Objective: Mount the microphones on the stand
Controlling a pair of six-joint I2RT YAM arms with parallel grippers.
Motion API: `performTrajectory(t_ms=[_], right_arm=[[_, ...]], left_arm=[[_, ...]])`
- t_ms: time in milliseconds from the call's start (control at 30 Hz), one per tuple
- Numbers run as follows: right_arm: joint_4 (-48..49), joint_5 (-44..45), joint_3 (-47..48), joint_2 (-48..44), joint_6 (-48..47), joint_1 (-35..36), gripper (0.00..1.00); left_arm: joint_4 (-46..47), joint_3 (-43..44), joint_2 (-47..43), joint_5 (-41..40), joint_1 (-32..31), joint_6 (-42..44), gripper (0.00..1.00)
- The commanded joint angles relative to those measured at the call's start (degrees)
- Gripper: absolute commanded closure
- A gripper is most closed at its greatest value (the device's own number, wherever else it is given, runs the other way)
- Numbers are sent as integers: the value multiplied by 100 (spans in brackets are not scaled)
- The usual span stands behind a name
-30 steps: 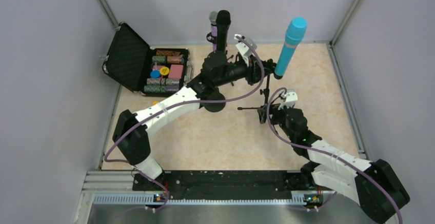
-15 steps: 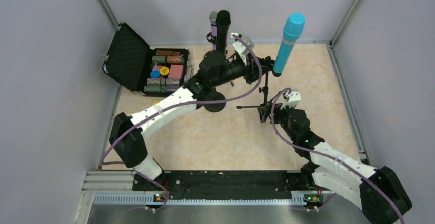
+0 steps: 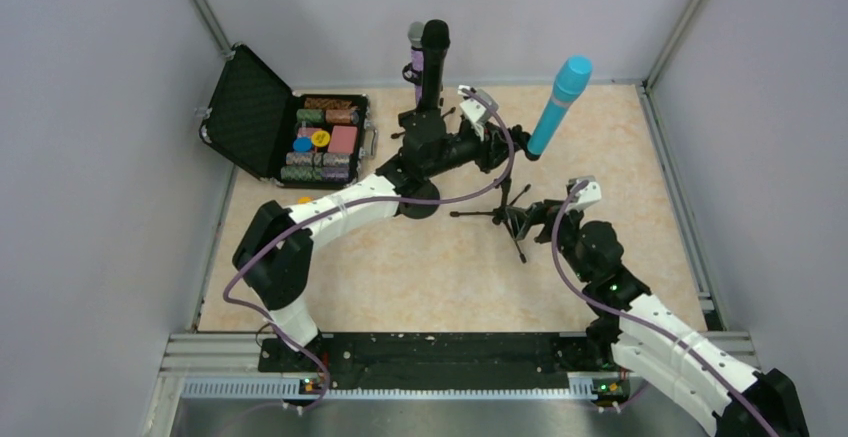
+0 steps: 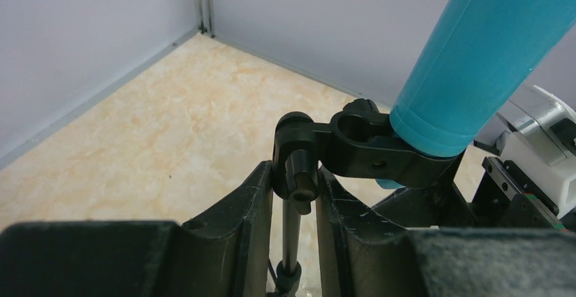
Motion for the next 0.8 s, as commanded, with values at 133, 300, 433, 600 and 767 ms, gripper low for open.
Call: performTrajectory(t_ms=[133,300,433,600,767], right_arm=[[-232,26,-12,-26,92,42,2],[-188,25,-55,-14,146,43,3],[-184,55,-40,22,146,42,3],[-141,61,-20,121,147,42,3],[-152,65,-12,148,138,41,3]], left_arm=[[1584,-362,-67,342,52,70,100],[1597,-602,-169,351,52,257,100],[1539,-663,-213,302,52,361,100],[1363,-578,-185,466,52,464,68],[1272,-595,-197,536,52,513,45]])
